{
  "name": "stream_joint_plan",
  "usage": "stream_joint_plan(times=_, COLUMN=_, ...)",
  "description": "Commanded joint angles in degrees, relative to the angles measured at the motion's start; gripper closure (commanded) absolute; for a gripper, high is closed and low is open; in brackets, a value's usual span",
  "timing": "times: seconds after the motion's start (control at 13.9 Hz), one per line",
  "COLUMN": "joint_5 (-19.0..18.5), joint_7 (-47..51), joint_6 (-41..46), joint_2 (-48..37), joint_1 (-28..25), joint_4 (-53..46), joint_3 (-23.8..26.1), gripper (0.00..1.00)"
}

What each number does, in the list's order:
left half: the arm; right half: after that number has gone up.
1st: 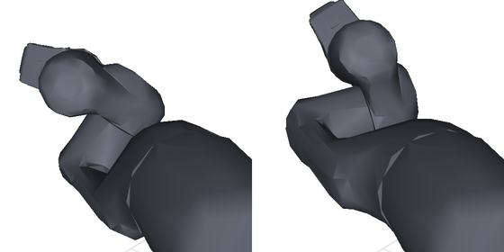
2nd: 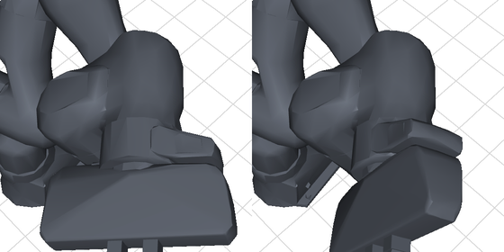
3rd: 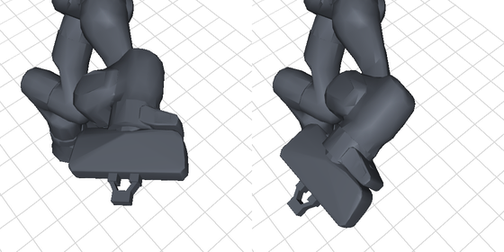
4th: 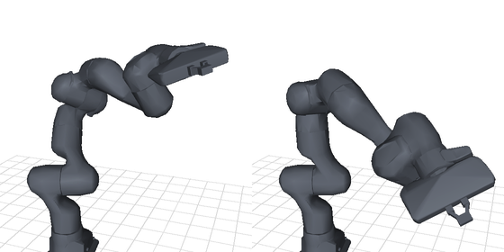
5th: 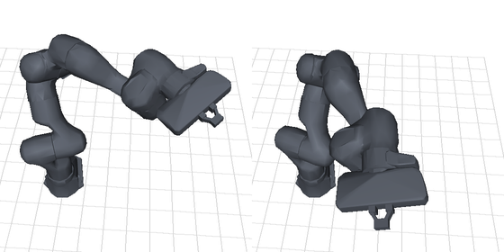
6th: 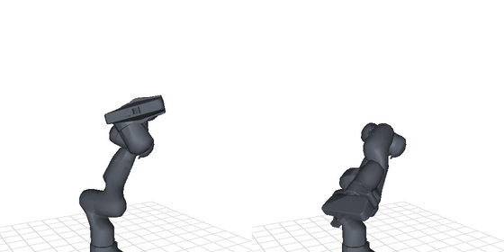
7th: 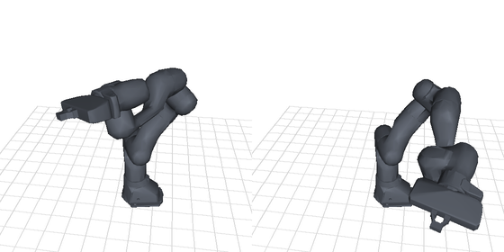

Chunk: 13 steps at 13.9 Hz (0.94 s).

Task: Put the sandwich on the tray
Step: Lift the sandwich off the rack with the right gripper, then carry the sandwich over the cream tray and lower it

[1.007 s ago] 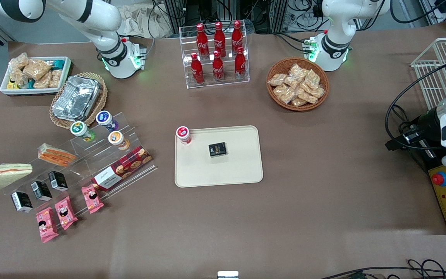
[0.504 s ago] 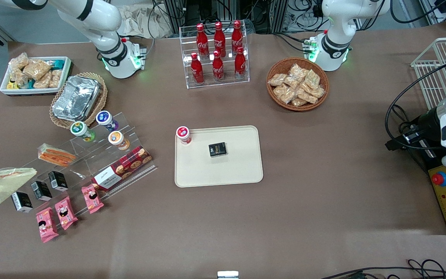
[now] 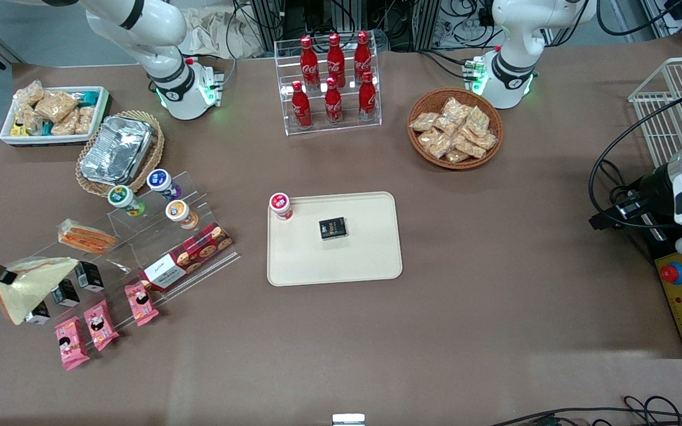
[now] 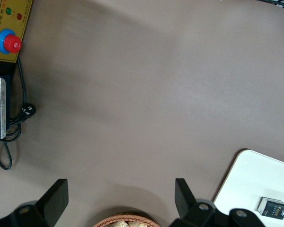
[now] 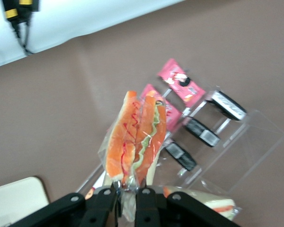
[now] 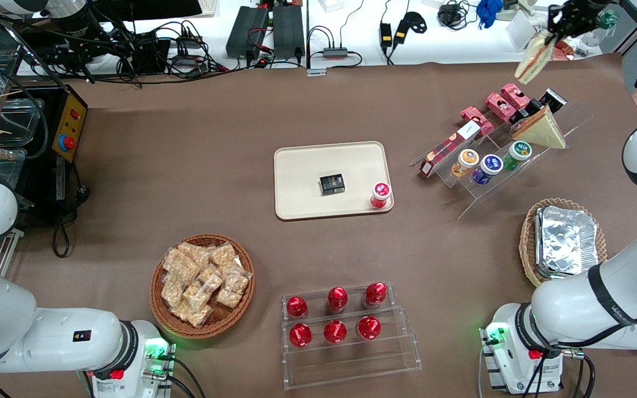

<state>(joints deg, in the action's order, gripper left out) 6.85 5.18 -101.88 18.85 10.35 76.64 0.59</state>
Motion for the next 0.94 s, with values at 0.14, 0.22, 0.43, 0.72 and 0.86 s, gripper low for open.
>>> stream_joint_plan(times=0.14, joint_5=1.24, joint_7=-2.09, joint_6=1.16, joint_2=-2.50, joint_1=-9.28, joint_4=-0.88, joint_3=-0.24, gripper=1.00)
stream_joint_plan(times=0.22, joint_5=1.06, joint_7=-4.36, joint_6=1.34, joint_2=-3.20, joint_1=-11.38, joint_4=-0.79, joint_3=-0.33, gripper=1.00)
stream_joint_plan(times=0.43, joint_5=1.15, joint_7=-17.34, joint_6=1.60, joint_2=-3.47, joint_1=-15.95, joint_4=-0.79, joint_3=-0.24, gripper=1.00)
stream_joint_plan(times=0.72, joint_5=1.06, joint_7=-35.91, joint_6=-0.06, joint_2=-1.63, joint_1=-23.16, joint_4=-0.44, joint_3=-0.41, gripper=1.00)
stream_joint_plan(times=0.86, joint_5=0.71, joint_7=-38.39, joint_6=-1.64, joint_2=-0.05, joint_1=-26.68, joint_4=-0.27, joint_3=-0.50, gripper=1.00)
